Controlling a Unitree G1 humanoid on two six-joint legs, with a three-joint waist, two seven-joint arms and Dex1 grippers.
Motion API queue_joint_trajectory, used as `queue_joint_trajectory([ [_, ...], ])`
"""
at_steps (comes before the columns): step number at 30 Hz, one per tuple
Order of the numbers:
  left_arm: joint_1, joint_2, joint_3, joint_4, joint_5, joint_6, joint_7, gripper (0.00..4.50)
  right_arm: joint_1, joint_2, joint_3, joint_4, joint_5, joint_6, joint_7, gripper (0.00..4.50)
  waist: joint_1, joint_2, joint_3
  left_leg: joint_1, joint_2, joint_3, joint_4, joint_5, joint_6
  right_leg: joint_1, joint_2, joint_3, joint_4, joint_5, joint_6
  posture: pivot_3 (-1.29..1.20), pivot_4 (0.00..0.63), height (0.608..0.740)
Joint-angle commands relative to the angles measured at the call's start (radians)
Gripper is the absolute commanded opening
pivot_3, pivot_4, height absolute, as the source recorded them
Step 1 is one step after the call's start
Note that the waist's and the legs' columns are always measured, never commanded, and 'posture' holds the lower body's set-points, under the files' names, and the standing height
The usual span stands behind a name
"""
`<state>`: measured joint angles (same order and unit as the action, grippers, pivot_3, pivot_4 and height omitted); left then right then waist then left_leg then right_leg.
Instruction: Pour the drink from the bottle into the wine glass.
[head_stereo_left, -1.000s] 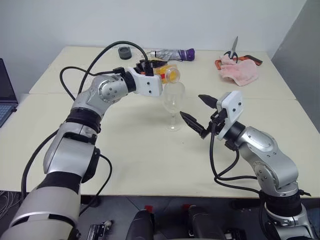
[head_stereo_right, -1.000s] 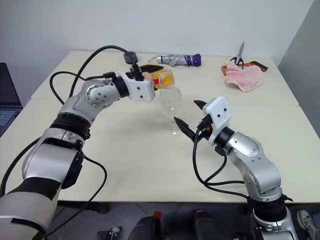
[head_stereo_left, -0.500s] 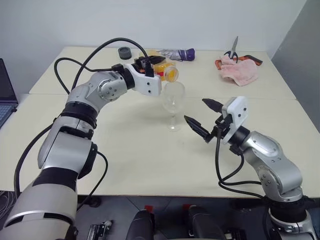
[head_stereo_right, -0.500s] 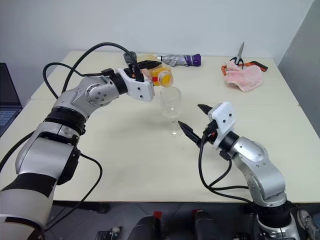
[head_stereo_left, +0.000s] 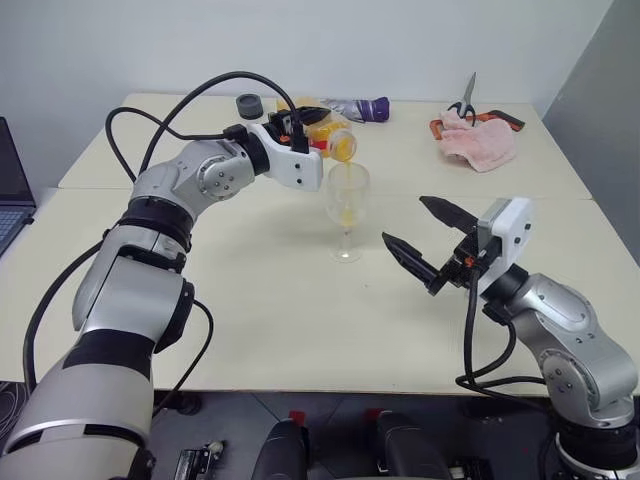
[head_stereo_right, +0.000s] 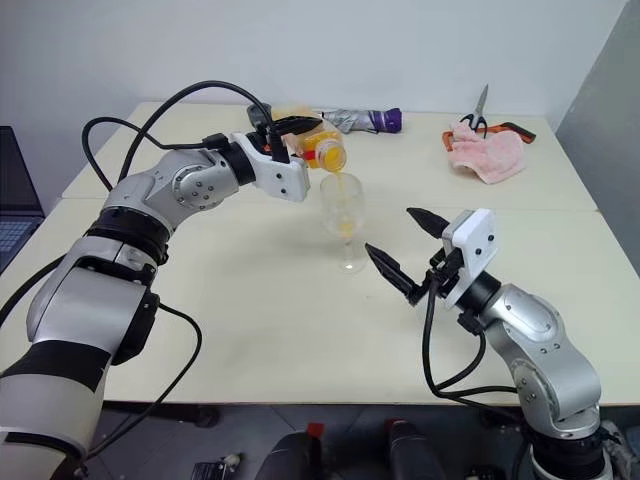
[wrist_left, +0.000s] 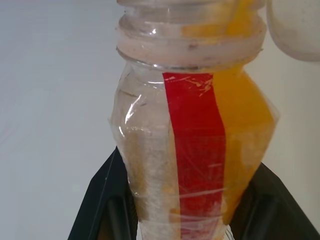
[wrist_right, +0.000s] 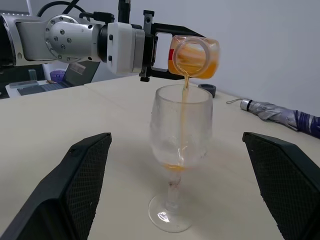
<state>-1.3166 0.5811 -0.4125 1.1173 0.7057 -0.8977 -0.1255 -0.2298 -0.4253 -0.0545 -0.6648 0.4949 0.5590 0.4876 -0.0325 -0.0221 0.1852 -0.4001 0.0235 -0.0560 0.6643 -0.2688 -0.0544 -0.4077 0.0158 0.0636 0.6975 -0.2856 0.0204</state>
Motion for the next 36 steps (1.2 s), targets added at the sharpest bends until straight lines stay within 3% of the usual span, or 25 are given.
queue_joint_trajectory([
  [1,-0.064,0.013,0.000,-0.007,0.002,-0.009,0.045,1.80,-0.002,-0.008,-0.015,-0.048,0.026,0.002,-0.010,4.50,0.000,0.000,0.000,0.000,0.000,0.000,0.000,0.000,0.000,0.000,0.000,0.000,0.000,0.000,0.000,0.00,0.150,0.740],
  [36,-0.120,0.033,-0.068,0.048,0.075,0.002,0.164,1.80,0.029,-0.028,0.015,-0.095,0.063,-0.018,-0.011,4.50,0.000,0.000,0.000,0.000,0.000,0.000,0.000,0.000,0.000,0.000,0.000,0.000,0.000,0.000,0.000,0.00,0.150,0.740],
])
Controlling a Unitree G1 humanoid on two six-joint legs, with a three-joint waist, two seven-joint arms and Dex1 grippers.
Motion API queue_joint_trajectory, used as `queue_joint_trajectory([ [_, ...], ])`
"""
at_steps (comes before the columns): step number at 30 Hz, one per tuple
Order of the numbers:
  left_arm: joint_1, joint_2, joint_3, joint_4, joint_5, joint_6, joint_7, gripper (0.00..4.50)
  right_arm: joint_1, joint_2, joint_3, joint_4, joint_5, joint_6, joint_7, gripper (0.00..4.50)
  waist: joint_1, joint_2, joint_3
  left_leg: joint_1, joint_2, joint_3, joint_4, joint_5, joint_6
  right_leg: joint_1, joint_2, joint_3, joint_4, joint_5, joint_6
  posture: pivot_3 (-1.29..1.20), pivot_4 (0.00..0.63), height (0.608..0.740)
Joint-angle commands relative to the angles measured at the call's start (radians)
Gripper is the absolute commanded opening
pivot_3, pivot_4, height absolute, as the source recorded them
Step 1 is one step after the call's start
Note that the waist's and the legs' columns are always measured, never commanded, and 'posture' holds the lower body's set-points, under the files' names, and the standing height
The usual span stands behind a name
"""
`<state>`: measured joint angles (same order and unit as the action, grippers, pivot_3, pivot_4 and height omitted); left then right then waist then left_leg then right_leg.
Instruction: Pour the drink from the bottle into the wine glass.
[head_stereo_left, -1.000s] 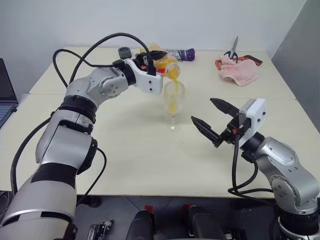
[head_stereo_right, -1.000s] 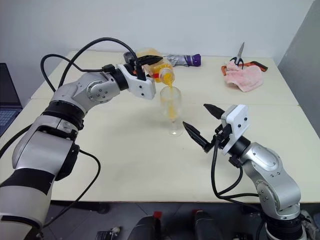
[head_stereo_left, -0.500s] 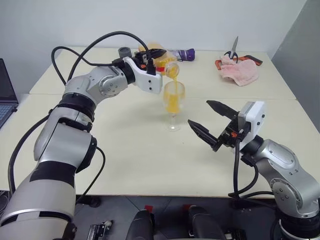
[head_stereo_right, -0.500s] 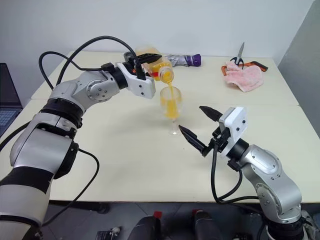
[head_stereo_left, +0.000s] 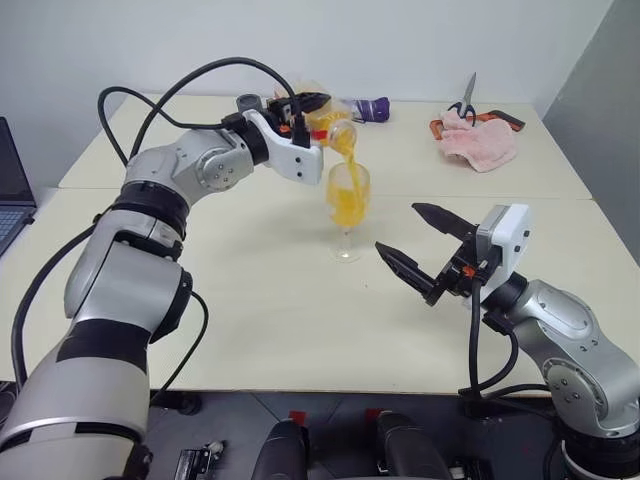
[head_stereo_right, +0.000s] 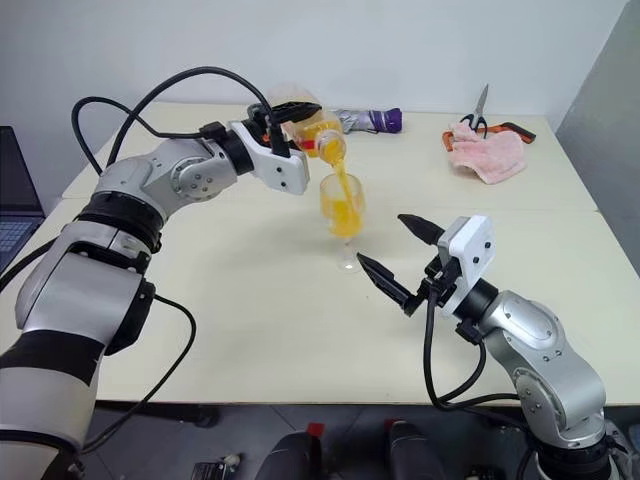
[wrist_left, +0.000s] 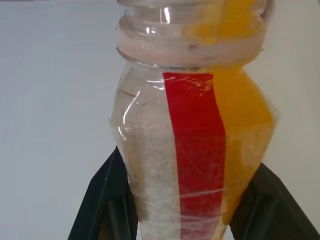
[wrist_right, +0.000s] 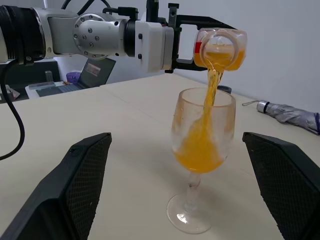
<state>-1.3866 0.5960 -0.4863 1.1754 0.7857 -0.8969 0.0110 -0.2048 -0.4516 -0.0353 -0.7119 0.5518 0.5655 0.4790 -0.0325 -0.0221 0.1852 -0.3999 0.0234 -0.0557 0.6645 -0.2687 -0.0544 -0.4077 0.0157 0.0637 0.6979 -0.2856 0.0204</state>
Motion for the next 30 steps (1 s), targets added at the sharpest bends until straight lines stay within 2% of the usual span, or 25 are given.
queue_joint_trajectory([
  [1,-0.051,0.018,0.005,-0.011,-0.004,0.001,0.029,1.80,0.006,-0.004,-0.002,-0.048,0.003,-0.026,-0.001,4.50,0.000,0.000,0.000,0.000,0.000,0.000,0.000,0.000,0.000,0.000,0.000,0.000,0.000,0.000,0.000,0.00,0.150,0.740],
  [30,-0.068,0.021,-0.013,-0.026,0.017,-0.004,0.061,1.80,0.013,-0.007,0.023,-0.048,-0.015,-0.023,-0.009,4.50,0.000,0.000,0.000,0.000,0.000,0.000,0.000,0.000,0.000,0.000,0.000,0.000,0.000,0.000,0.000,0.00,0.150,0.740],
])
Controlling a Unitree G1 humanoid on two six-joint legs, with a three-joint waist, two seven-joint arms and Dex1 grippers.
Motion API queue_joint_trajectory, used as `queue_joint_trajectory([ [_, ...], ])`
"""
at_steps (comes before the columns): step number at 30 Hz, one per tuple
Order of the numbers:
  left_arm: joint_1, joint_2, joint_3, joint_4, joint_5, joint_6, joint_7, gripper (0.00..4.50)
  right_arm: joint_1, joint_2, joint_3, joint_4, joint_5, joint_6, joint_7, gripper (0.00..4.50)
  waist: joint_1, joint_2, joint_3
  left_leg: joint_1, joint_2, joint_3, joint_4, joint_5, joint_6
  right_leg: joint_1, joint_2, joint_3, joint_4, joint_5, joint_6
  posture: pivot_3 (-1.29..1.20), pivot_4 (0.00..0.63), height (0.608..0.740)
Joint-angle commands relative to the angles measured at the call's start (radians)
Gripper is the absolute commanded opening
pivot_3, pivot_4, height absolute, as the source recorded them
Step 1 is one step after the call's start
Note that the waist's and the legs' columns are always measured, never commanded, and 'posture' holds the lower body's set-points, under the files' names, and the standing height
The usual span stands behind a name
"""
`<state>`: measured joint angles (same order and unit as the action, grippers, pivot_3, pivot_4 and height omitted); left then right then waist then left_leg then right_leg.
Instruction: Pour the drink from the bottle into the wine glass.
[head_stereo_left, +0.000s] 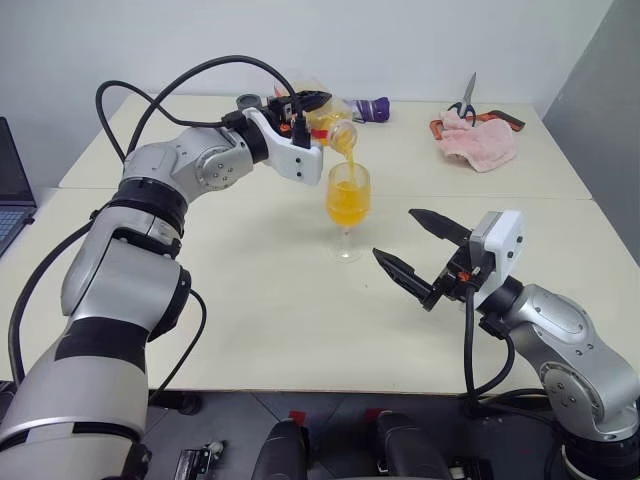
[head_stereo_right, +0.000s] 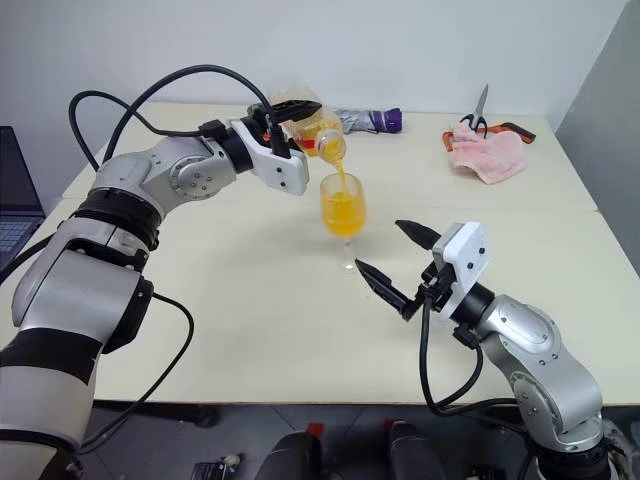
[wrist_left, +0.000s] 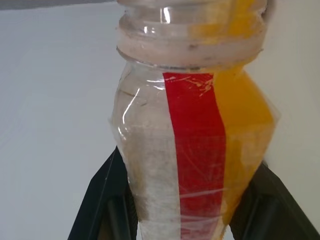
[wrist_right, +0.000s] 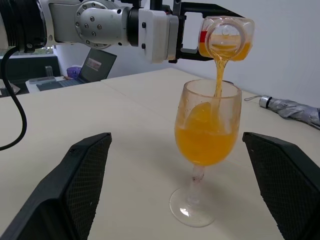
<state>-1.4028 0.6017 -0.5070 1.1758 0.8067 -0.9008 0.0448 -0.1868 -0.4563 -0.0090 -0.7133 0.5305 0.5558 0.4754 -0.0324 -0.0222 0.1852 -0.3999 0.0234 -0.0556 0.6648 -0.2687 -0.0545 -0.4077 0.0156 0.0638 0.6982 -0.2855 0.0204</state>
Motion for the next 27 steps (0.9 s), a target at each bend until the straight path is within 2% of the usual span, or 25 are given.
queue_joint_trajectory([
  [1,-0.052,0.015,0.008,-0.027,-0.003,0.000,0.028,1.80,-0.005,-0.002,-0.003,-0.047,0.006,-0.013,-0.006,4.50,0.000,0.000,0.000,0.000,0.000,0.000,0.000,0.000,0.000,0.000,0.000,0.000,0.000,0.000,0.000,0.00,0.150,0.740],
  [20,-0.050,0.008,0.012,-0.019,-0.014,0.005,0.026,1.80,-0.004,-0.005,0.005,-0.050,0.008,-0.007,-0.009,4.50,0.000,0.000,0.000,0.000,0.000,0.000,0.000,0.000,0.000,0.000,0.000,0.000,0.000,0.000,0.000,0.00,0.150,0.740],
  [27,-0.014,-0.033,0.095,0.002,-0.173,0.012,-0.114,1.80,-0.008,-0.002,0.009,-0.047,0.006,-0.009,-0.010,4.50,0.000,0.000,0.000,0.000,0.000,0.000,0.000,0.000,0.000,0.000,0.000,0.000,0.000,0.000,0.000,0.00,0.150,0.740],
])
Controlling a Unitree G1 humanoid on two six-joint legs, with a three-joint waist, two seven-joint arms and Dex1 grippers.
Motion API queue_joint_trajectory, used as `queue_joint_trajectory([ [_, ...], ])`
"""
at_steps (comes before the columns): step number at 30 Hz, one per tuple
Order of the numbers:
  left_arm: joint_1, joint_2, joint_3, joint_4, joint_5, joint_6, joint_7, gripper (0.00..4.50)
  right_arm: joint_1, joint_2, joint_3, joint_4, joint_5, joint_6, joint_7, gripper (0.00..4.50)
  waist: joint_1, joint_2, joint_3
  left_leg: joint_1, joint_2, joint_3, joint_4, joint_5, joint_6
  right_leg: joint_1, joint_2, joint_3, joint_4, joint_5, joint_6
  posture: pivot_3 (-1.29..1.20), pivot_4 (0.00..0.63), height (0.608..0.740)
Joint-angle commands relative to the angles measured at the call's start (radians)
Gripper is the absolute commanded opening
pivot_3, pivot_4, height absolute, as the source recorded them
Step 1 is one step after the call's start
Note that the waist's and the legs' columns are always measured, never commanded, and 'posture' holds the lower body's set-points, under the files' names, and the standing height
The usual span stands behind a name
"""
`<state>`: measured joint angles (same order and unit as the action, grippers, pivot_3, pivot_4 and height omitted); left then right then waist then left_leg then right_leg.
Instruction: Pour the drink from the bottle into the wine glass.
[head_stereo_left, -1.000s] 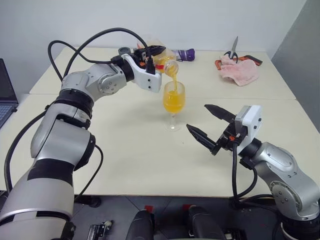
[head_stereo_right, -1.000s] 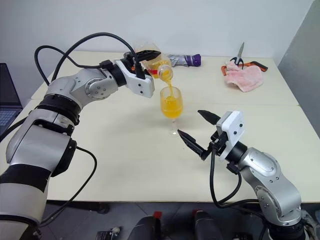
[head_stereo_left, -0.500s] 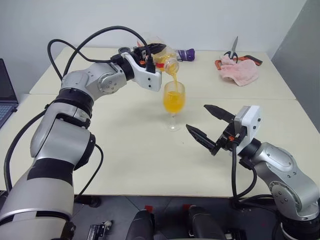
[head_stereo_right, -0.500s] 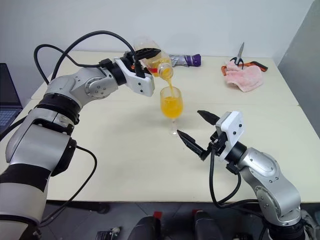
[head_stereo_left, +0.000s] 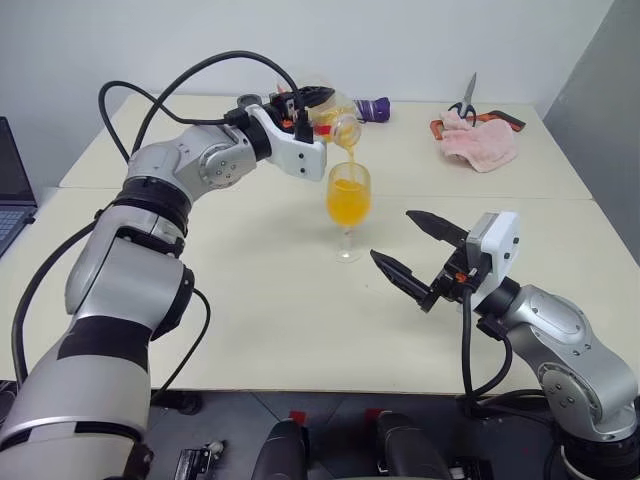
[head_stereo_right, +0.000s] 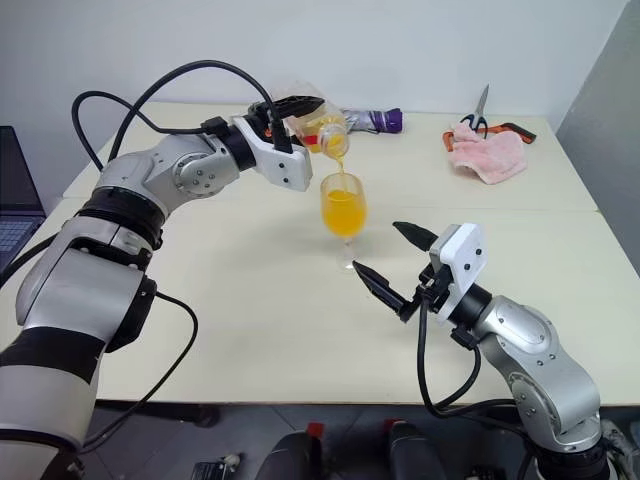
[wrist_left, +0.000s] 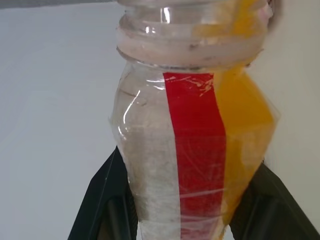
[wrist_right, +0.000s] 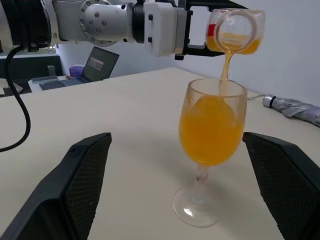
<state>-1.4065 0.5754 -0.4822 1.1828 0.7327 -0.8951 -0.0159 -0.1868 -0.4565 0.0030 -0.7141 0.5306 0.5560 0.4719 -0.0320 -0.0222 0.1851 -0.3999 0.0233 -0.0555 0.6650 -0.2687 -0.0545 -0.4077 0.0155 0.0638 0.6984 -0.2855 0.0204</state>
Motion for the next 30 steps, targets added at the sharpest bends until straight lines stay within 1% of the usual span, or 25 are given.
queue_joint_trajectory([
  [1,-0.004,-0.010,0.078,-0.007,-0.117,0.006,-0.074,1.80,-0.009,-0.001,-0.001,-0.046,0.007,-0.009,-0.007,4.50,0.000,0.000,0.000,0.000,0.000,0.000,0.000,0.000,0.000,0.000,0.000,0.000,0.000,0.000,0.000,0.00,0.150,0.740],
  [4,0.017,-0.025,0.111,-0.015,-0.181,0.011,-0.142,1.80,-0.011,-0.001,0.001,-0.043,0.007,-0.010,-0.004,4.50,-0.002,0.000,0.000,0.000,0.000,0.000,0.000,0.000,0.000,0.000,0.000,0.000,0.000,0.000,0.000,0.00,0.150,0.740],
  [5,0.028,-0.040,0.140,-0.011,-0.230,0.024,-0.189,1.80,-0.012,-0.001,0.001,-0.042,0.008,-0.010,-0.003,4.50,-0.002,0.000,0.000,0.001,0.000,0.000,0.000,0.000,0.000,0.000,0.000,0.000,0.001,0.000,0.000,0.00,0.150,0.740],
  [9,0.059,-0.069,0.212,-0.027,-0.353,0.063,-0.318,1.80,-0.015,-0.003,0.002,-0.041,0.009,-0.011,-0.002,4.50,-0.001,0.000,0.000,0.000,0.000,0.000,0.001,0.000,0.000,0.000,0.000,0.000,0.001,0.000,0.000,0.00,0.150,0.740],
  [12,0.086,-0.110,0.300,-0.056,-0.504,0.149,-0.469,1.80,-0.019,-0.005,0.004,-0.041,0.008,-0.011,0.001,4.50,-0.001,0.000,0.000,0.000,0.000,0.000,0.001,0.000,0.000,0.000,0.000,0.000,0.001,0.000,0.000,0.00,0.150,0.740],
  [15,0.109,-0.125,0.365,-0.099,-0.601,0.251,-0.564,1.79,-0.025,-0.008,0.007,-0.041,0.010,-0.009,0.004,4.50,-0.002,0.000,0.000,0.000,0.000,0.000,0.001,0.000,0.000,0.000,0.000,0.000,0.002,0.000,0.000,0.00,0.150,0.740],
  [17,0.141,-0.112,0.415,-0.148,-0.669,0.368,-0.614,1.79,-0.032,-0.020,0.009,-0.045,0.028,0.006,0.021,4.50,-0.006,0.000,0.000,0.000,0.000,0.000,0.001,0.000,0.000,0.000,0.000,0.000,0.002,0.000,0.000,0.00,0.150,0.740],
  [20,0.229,-0.054,0.473,-0.239,-0.730,0.558,-0.663,1.79,-0.055,-0.063,0.026,-0.046,0.058,0.041,0.074,4.50,-0.019,0.000,0.000,0.001,0.001,0.000,0.001,0.000,0.000,0.000,0.001,0.001,0.003,0.000,0.000,0.00,0.150,0.740],
  [24,0.379,0.018,0.540,-0.407,-0.790,0.797,-0.669,1.79,-0.114,-0.084,0.036,-0.009,0.093,0.071,0.109,4.50,-0.036,0.000,0.000,0.003,0.002,0.000,0.001,0.000,0.000,0.000,0.001,0.001,0.005,0.000,0.000,0.00,0.150,0.740],
  [27,0.489,0.054,0.598,-0.545,-0.839,0.936,-0.658,1.78,-0.170,-0.091,0.052,0.022,0.116,0.103,0.139,4.50,-0.032,0.000,0.000,0.002,0.003,-0.002,0.004,0.000,0.000,0.000,0.001,0.000,0.007,0.000,0.000,0.00,0.150,0.740],
  [30,0.584,0.076,0.656,-0.651,-0.888,1.048,-0.641,1.78,-0.216,-0.113,0.087,0.054,0.105,0.123,0.178,4.50,-0.025,0.000,0.000,0.001,0.004,-0.003,0.008,0.000,0.000,0.000,0.001,-0.001,0.009,0.000,0.000,0.00,0.150,0.740],
])
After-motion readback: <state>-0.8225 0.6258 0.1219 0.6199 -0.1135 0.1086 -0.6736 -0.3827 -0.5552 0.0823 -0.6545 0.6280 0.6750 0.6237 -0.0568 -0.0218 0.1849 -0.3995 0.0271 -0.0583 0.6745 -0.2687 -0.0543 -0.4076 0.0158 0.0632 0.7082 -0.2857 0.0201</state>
